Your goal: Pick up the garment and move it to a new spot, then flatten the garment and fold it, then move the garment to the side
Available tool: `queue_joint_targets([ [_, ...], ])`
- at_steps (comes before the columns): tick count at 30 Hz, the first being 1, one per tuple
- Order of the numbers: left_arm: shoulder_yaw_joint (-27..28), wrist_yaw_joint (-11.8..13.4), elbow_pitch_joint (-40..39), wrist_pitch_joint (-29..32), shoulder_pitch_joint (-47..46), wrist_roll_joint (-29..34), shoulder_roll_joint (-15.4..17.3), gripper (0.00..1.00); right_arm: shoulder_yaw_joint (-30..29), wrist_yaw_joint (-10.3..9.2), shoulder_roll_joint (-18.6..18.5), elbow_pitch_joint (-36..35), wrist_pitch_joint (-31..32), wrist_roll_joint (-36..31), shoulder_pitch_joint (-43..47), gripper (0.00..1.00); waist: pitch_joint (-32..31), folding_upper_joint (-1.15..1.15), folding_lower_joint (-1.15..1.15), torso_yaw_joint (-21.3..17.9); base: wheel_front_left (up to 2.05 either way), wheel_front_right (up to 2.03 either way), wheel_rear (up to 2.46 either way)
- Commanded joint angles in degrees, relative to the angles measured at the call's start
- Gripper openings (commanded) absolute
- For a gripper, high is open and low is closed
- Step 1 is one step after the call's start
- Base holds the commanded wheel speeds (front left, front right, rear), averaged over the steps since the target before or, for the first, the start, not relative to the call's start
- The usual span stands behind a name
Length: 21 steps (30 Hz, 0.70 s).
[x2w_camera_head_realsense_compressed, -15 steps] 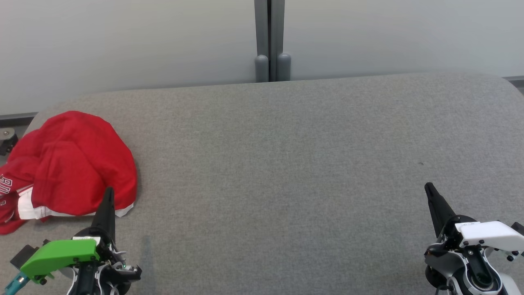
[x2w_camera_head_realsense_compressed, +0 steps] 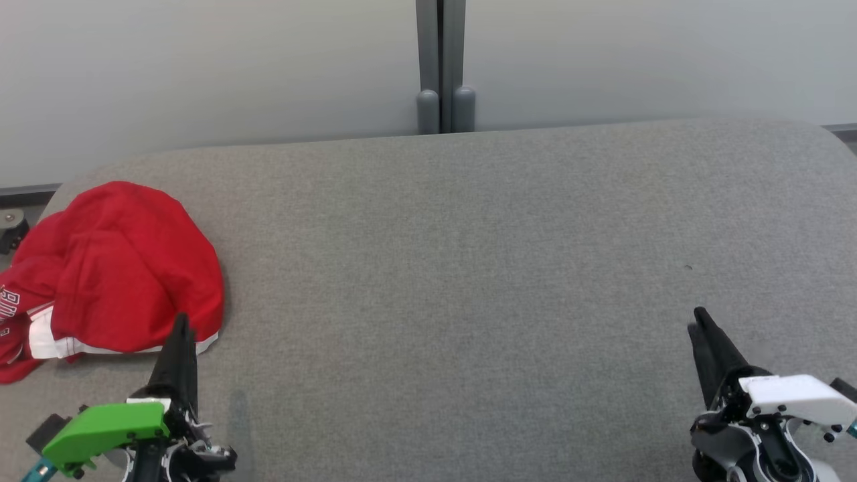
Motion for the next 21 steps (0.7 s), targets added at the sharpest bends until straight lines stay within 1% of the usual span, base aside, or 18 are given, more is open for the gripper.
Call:
queue_joint_targets([
  [1, 0.0, 0.0, 0.2, -0.2, 0.0, 0.1, 0.0, 1.00, 0.1, 0.00, 0.0, -0.1, -0.2, -0.2, 0.0, 1.00, 0.0, 0.00, 0.00, 0.0, 0.00, 0.00, 0.00],
  [4, -0.2, -0.1, 0.6, -1.0, -0.3, 1.0, 0.2, 1.00, 0.5, 0.00, -0.3, -0.3, -1.0, -1.2, -0.2, 1.00, 0.1, 0.00, 0.00, 0.0, 0.00, 0.00, 0.00],
  [8, -0.9, -0.2, 1.0, -2.2, -0.8, 4.0, 0.9, 1.00, 1.1, 0.00, -1.0, -0.2, -2.3, -4.2, -0.6, 1.00, 0.3, 0.00, 0.00, 0.0, 0.00, 0.00, 0.00],
  [21, -2.1, -0.4, 1.9, -5.7, -1.9, 22.8, 1.7, 1.00, 1.9, 0.01, -1.5, -0.4, -5.7, -21.5, -2.2, 1.00, 0.8, 0.00, 0.00, 0.2, 0.00, 0.00, 0.00],
])
